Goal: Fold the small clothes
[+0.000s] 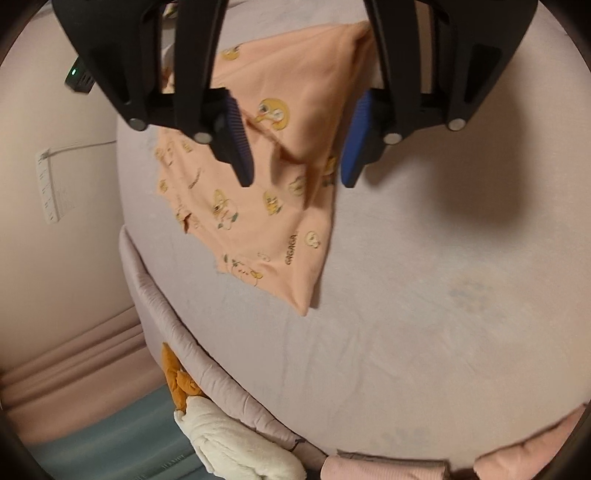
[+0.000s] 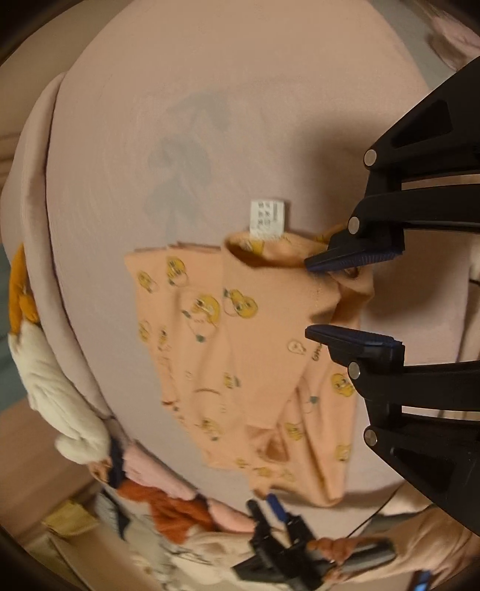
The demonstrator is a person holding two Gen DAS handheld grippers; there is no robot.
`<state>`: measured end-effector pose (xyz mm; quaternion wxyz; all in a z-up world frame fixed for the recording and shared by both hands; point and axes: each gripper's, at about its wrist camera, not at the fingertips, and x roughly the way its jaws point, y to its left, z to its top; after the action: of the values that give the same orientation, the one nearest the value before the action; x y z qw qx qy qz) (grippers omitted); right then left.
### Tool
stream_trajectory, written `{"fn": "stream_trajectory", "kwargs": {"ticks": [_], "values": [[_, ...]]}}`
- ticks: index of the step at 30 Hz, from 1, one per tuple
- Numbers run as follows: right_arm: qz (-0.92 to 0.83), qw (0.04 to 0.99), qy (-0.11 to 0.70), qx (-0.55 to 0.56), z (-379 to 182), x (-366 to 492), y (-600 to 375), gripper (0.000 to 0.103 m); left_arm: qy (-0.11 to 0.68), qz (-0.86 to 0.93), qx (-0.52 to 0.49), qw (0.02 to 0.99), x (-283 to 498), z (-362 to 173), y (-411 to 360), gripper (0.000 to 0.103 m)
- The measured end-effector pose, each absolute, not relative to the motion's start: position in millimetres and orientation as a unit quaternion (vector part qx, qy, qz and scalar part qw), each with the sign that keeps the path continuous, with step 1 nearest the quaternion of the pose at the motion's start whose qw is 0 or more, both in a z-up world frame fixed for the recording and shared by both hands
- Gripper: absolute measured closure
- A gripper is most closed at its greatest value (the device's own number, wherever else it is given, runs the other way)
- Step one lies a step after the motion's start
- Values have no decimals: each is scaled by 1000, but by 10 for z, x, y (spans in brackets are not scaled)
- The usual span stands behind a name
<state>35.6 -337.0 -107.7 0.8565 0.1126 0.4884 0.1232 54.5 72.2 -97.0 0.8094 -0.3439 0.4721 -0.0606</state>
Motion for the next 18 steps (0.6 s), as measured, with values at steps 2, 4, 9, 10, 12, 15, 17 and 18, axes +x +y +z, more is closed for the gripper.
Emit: {"fn": "stream_trajectory", "kwargs": {"ticks": [2, 4, 9, 10, 12, 15, 17, 18], "values": [[119, 850, 502, 104, -1146, 410, -3321, 73, 475, -57, -338, 811, 491, -987, 757, 51], [125, 847, 506, 107, -1192, 483, -3292, 73, 476, -52, -335, 812, 424, -1020, 809, 50], [154, 848, 498, 97, -1177, 682, -3155, 93, 488, -41, -319, 811, 377, -1087, 860, 51], [158, 847, 497, 100, -1160, 739, -3134, 96, 488, -42, -317, 812, 374, -1085, 858, 51], [162, 849, 489, 116, -1124, 838, -3125, 96, 488, -45, -310, 814, 384, -1076, 832, 51], [162, 857, 467, 148, -1059, 967, -3168, 96, 491, -51, -297, 817, 411, -1074, 770, 50], [148, 864, 452, 166, -1013, 1044, -3224, 96, 496, -57, -287, 817, 457, -1087, 707, 50], [140, 868, 444, 173, -993, 1081, -3255, 96, 498, -58, -283, 817, 486, -1089, 674, 50]]}}
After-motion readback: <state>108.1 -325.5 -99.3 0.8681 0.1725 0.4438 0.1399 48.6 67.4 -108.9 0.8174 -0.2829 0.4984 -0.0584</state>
